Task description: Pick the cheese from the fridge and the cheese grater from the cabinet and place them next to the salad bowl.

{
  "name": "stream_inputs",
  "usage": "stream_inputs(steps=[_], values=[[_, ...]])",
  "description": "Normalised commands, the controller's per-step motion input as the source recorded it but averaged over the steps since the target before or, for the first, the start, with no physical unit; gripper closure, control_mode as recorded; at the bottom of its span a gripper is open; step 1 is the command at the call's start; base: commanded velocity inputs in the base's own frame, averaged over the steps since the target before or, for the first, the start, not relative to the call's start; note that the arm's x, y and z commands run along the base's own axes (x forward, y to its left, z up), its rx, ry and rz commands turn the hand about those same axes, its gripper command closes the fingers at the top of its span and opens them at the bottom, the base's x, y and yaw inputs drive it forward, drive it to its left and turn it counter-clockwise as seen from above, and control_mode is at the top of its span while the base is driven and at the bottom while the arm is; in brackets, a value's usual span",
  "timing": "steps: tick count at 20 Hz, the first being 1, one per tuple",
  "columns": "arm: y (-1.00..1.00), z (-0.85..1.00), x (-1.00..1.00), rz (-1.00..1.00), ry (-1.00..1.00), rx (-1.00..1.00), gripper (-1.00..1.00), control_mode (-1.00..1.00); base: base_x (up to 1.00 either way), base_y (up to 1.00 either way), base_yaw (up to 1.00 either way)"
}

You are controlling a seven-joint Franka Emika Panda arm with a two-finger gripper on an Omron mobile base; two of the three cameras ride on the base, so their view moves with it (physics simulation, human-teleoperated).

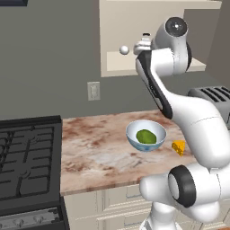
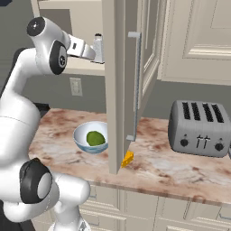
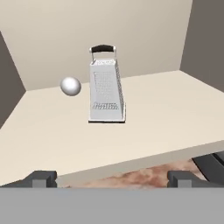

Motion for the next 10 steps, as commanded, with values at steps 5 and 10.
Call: stream_inputs(steps=[5, 10], values=[[-0.05, 0.00, 0.33, -0.03, 0.00, 0.00, -1.00, -1.00, 0.00, 0.00, 0.00], [-0.03, 0.00, 0.29, -0.07, 0.00, 0.00, -1.00, -1.00, 0.00, 0.00, 0.00]])
